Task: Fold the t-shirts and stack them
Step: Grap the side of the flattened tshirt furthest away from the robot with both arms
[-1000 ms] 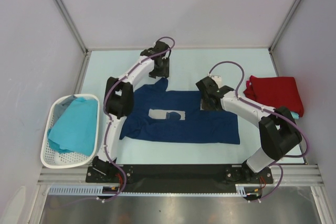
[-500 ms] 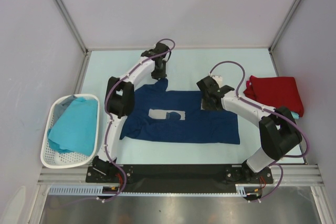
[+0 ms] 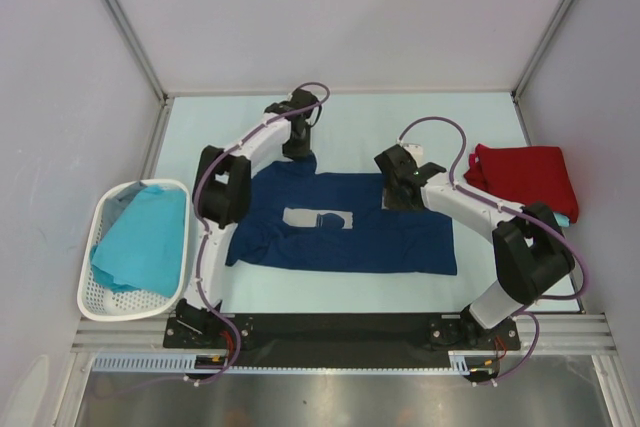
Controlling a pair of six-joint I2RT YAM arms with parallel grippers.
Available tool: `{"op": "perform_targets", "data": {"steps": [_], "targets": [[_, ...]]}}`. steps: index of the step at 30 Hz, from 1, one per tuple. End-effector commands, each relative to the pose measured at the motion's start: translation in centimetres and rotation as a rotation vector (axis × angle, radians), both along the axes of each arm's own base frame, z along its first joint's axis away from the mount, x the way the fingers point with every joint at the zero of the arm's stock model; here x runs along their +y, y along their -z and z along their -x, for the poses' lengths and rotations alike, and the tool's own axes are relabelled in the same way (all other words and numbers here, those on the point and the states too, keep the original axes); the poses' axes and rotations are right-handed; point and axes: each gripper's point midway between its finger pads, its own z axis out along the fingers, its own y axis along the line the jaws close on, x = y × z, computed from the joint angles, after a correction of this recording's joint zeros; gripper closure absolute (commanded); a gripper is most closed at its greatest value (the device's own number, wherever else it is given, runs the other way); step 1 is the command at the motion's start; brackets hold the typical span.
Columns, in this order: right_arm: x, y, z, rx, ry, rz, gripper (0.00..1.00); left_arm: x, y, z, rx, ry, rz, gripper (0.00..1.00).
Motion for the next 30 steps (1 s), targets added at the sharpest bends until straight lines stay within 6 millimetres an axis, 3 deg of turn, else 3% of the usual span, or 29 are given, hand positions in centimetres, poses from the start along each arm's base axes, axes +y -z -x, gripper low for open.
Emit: {"op": "perform_targets", "data": {"steps": [1,3,4,7,13,18,22,26,30], "targets": [[0.6,-0.1,-0.8,-0.021,0.003,-0.022,0.49,1.2,-8.7,0.8,-0.153,-0.021,0.016,1.0],[1.0,0.0,-0.8,-0.019,-0.002,-0.034,0.49,1.5,-9.0,1.8,-0.159,-0.019,0.001,1.0],[1.1,0.2,-0.9,-0.015,-0.002,-0.035,0.49,1.8,-10.4,2.1,-0.186,-0.024,0.005,1.0],[1.6,0.3,-0.9,-0.014,-0.014,-0.041,0.5,2.5,-11.6,3.0,-0.203,-0.028,0.004,1.0],[2.4,0.1,-1.1,-0.022,-0.026,-0.042,0.5,2.8,-13.1,5.1,-0.218,-0.03,0.014,1.0],[2.4,0.1,-1.2,-0.024,-0.023,-0.041,0.5,2.8,-12.0,8.1,-0.187,-0.021,-0.001,1.0],[2.5,0.2,-1.2,-0.027,-0.027,-0.04,0.5,2.5,-9.6,10.1,-0.141,0.002,-0.022,1.0],[1.8,0.6,-1.9,-0.046,-0.005,0.0,0.5,2.3,-8.1,10.1,-0.12,0.006,-0.031,1.0],[-0.2,1.3,-4.9,-0.08,0.098,0.052,0.51,1.9,-7.2,9.7,-0.106,0.013,-0.032,1.0]]}}
